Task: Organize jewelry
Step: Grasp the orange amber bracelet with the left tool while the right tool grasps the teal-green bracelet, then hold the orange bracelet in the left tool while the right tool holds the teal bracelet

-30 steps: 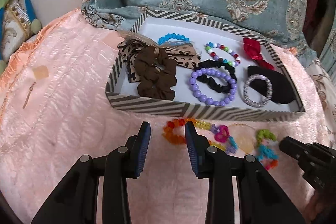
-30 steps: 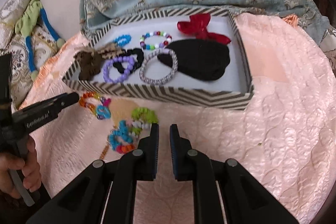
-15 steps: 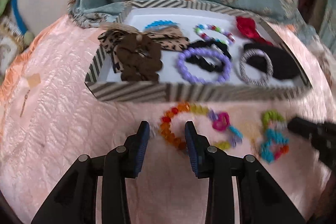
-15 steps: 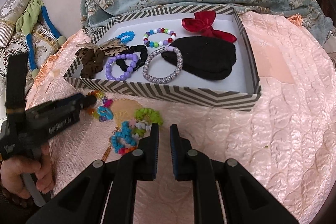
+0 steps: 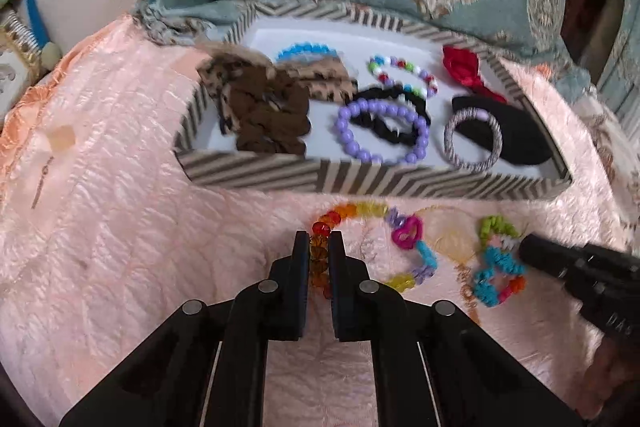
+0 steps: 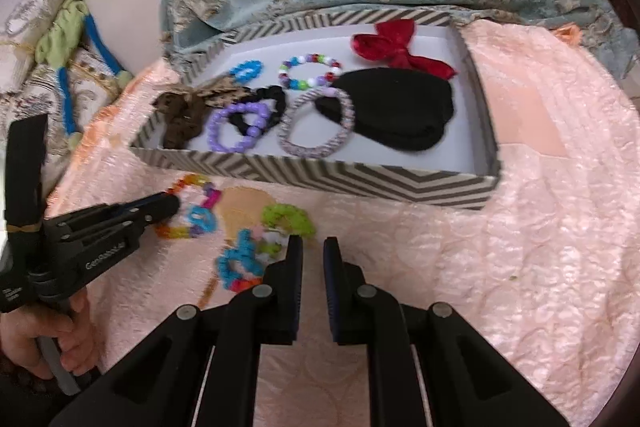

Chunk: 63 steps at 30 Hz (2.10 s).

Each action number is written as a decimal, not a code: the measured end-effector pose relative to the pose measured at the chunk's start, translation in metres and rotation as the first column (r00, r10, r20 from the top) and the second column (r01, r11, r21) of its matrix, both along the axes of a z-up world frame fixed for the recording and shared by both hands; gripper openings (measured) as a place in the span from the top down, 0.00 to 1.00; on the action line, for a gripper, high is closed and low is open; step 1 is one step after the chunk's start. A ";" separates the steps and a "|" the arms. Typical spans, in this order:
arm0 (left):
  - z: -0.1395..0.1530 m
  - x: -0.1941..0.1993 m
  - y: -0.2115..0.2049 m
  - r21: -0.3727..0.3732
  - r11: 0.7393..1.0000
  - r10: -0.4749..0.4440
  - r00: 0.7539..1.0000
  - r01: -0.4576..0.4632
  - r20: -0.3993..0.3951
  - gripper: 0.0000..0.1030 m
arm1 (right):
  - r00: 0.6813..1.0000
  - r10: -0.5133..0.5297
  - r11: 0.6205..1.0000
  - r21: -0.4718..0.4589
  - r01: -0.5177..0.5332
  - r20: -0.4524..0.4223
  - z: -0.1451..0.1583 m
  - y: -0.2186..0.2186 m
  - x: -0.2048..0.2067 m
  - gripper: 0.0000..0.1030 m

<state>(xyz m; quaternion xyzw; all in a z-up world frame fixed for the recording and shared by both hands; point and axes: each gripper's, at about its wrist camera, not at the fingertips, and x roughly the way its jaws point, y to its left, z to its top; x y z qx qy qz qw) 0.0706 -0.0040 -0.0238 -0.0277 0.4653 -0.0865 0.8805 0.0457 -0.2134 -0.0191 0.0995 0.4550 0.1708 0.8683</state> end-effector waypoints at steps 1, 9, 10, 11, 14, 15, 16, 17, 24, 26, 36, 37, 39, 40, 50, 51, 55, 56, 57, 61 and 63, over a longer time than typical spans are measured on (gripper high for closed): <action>0.004 -0.001 0.001 -0.010 1.000 0.001 1.000 -0.001 0.011 1.00 | 1.000 0.020 1.000 0.013 -0.020 -0.001 -0.001 0.004 0.000 0.90; 0.005 -0.002 -0.009 0.017 1.000 -0.018 1.000 0.017 0.016 1.00 | 0.994 0.108 0.994 0.013 -0.108 0.010 -0.001 0.027 -0.007 0.90; 0.006 -0.001 -0.008 0.017 1.000 -0.013 1.000 0.013 0.014 1.00 | 0.994 0.109 0.994 0.016 -0.110 0.020 0.001 0.028 -0.008 0.90; 0.006 -0.001 -0.006 0.015 1.000 -0.009 1.000 0.008 0.014 1.00 | 0.994 0.110 0.994 0.026 -0.110 0.029 0.003 0.028 -0.009 0.90; 0.007 -0.001 -0.003 0.013 1.000 0.005 1.000 -0.005 0.015 1.00 | 0.994 0.108 0.992 0.065 -0.110 0.033 0.004 0.028 -0.009 0.85; 0.007 -0.001 -0.002 0.013 1.000 0.008 1.000 -0.008 0.016 1.00 | 0.993 0.113 0.990 0.076 -0.115 0.033 0.004 0.029 -0.009 0.80; 0.007 -0.001 -0.002 0.014 1.000 0.008 1.000 -0.009 0.015 1.00 | 0.992 0.120 0.990 0.070 -0.122 0.031 0.004 0.031 -0.009 0.75; 0.006 -0.001 -0.002 0.015 1.000 0.008 1.000 -0.008 0.014 1.00 | 0.991 0.130 0.990 0.055 -0.131 0.029 0.004 0.034 -0.010 0.74; 0.004 0.000 -0.004 0.032 0.999 0.003 1.000 -0.004 0.010 1.00 | 0.985 0.171 0.985 -0.030 -0.171 0.022 -0.005 0.049 -0.014 0.73; 0.003 0.000 -0.004 0.034 0.999 0.006 1.000 -0.006 0.006 1.00 | 0.986 0.166 0.985 -0.048 -0.165 0.031 -0.005 0.048 -0.014 0.80; 0.012 -0.002 -0.004 0.025 1.000 0.006 1.000 -0.007 0.027 1.00 | 0.985 0.123 0.983 -0.149 -0.105 0.119 0.028 0.036 -0.024 0.90; 0.014 -0.003 -0.004 0.023 1.000 0.007 1.000 -0.007 0.031 1.00 | 0.985 0.106 0.984 -0.154 -0.085 0.133 0.033 0.032 -0.025 0.90; 0.017 -0.006 -0.004 0.019 1.000 0.005 0.999 -0.006 0.039 1.00 | 0.983 0.059 0.990 -0.135 -0.036 0.172 0.045 0.017 -0.030 0.90; 0.018 -0.007 -0.004 0.018 1.000 0.005 0.999 -0.005 0.041 1.00 | 0.982 0.040 0.993 -0.117 -0.019 0.186 0.050 0.011 -0.032 0.90; 0.031 -0.020 -0.008 0.010 1.000 -0.014 0.997 0.013 0.078 1.00 | 0.960 -0.059 0.997 -0.024 0.068 0.273 0.069 -0.020 -0.049 0.89; 0.029 -0.020 -0.010 0.017 1.000 -0.016 0.997 0.015 0.073 1.00 | 0.965 -0.063 0.997 -0.037 0.075 0.256 0.065 -0.019 -0.046 0.89; 0.026 -0.020 -0.012 0.038 0.999 -0.012 0.997 0.010 0.070 1.00 | 0.979 -0.071 0.993 -0.075 0.087 0.191 0.050 -0.015 -0.040 0.89; 0.027 -0.020 -0.013 0.040 0.999 -0.013 0.997 0.010 0.072 1.00 | 0.979 -0.070 0.993 -0.076 0.086 0.190 0.048 -0.014 -0.041 0.89; 0.027 -0.021 -0.013 0.041 0.999 -0.014 0.997 0.011 0.075 1.00 | 0.979 -0.066 0.993 -0.079 0.083 0.193 0.048 -0.013 -0.041 0.89; 0.027 -0.021 -0.014 0.053 0.998 -0.019 0.997 0.015 0.080 1.00 | 0.977 -0.064 0.992 -0.092 0.085 0.205 0.049 -0.011 -0.041 0.89; 0.026 -0.021 -0.014 0.056 0.998 -0.018 0.997 0.014 0.078 1.00 | 0.977 -0.063 0.992 -0.097 0.084 0.202 0.047 -0.010 -0.041 0.89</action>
